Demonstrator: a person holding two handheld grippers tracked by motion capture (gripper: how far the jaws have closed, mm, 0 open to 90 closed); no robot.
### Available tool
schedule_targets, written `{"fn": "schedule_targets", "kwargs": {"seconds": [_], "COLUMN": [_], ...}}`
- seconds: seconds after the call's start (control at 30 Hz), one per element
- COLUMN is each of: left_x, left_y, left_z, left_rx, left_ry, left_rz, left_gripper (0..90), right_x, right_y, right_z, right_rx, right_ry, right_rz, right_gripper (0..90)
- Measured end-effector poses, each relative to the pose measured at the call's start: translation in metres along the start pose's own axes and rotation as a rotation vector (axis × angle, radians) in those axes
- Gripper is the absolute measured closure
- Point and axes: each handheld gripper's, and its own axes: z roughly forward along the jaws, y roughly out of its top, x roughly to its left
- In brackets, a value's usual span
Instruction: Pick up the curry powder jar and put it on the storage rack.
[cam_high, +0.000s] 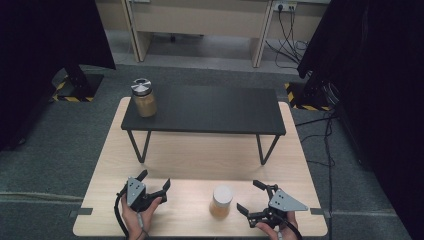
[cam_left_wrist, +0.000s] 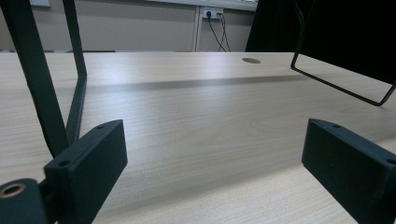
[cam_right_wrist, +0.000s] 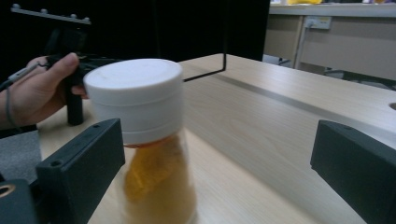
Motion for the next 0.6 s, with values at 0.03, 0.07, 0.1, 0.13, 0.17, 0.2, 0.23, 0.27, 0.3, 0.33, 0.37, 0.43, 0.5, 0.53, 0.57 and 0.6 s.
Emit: {"fn": "schedule_targets", "kwargs": {"seconds": [0.03,0.07,0.1,0.13,0.17,0.2,0.23,0.27,0.3,0.33,0.37,0.43,0.5,0.53,0.57,0.6], "left_x": [0.0,0.0,0.0,0.0,0.0,0.0,0.0,0.0,0.0,0.0,0.0,0.0,-0.001,-0.001,-0.001,-0.001], "left_y": [0.0,0.0,0.0,0.0,0.0,0.0,0.0,0.0,0.0,0.0,0.0,0.0,0.0,0.0,0.0,0.0], "left_z": [0.0,0.0,0.0,0.0,0.0,0.0,0.0,0.0,0.0,0.0,0.0,0.0,0.0,0.0,0.0,0.0], "left_rx": [0.0,0.0,0.0,0.0,0.0,0.001,0.001,0.001,0.001,0.002,0.002,0.002,0.001,0.001,0.001,0.001], "left_ry": [0.0,0.0,0.0,0.0,0.0,0.0,0.0,0.0,0.0,-0.001,0.0,0.0,0.0,0.001,0.001,0.001], "left_rz": [0.0,0.0,0.001,0.001,0.002,0.004,0.005,0.005,0.005,0.006,0.006,0.007,0.008,0.008,0.008,0.008], "left_gripper": [5.9,5.9,5.9,5.9,5.9,5.9,5.9,5.9,5.9,5.9,5.9,5.9,5.9,5.9,5.9,5.9], "right_x": [0.001,0.002,0.003,0.004,0.005,0.006,0.007,0.007,0.008,0.008,0.009,0.01,0.01,0.011,0.011,0.011], "right_y": [0.0,0.001,0.002,0.002,0.003,0.003,0.003,0.003,0.003,0.003,0.003,0.004,0.006,0.006,0.007,0.007], "right_z": [0.001,0.002,0.005,0.006,0.008,0.01,0.012,0.014,0.016,0.017,0.02,0.024,0.028,0.03,0.033,0.034], "right_rx": [-0.002,-0.005,-0.005,-0.007,-0.008,-0.009,-0.009,-0.009,-0.01,-0.01,-0.011,-0.012,-0.013,-0.012,-0.011,-0.011], "right_ry": [0.01,0.016,0.027,0.034,0.041,0.046,0.051,0.056,0.062,0.065,0.071,0.08,0.091,0.094,0.099,0.102], "right_rz": [0.001,0.0,-0.003,-0.007,-0.011,-0.014,-0.012,-0.015,-0.014,-0.014,-0.018,-0.021,-0.027,-0.029,-0.031,-0.034], "right_gripper": [3.2,3.2,3.3,3.4,3.5,3.6,3.6,3.9,4.1,4.2,4.3,4.4,4.6,4.9,5.5,5.8]}}
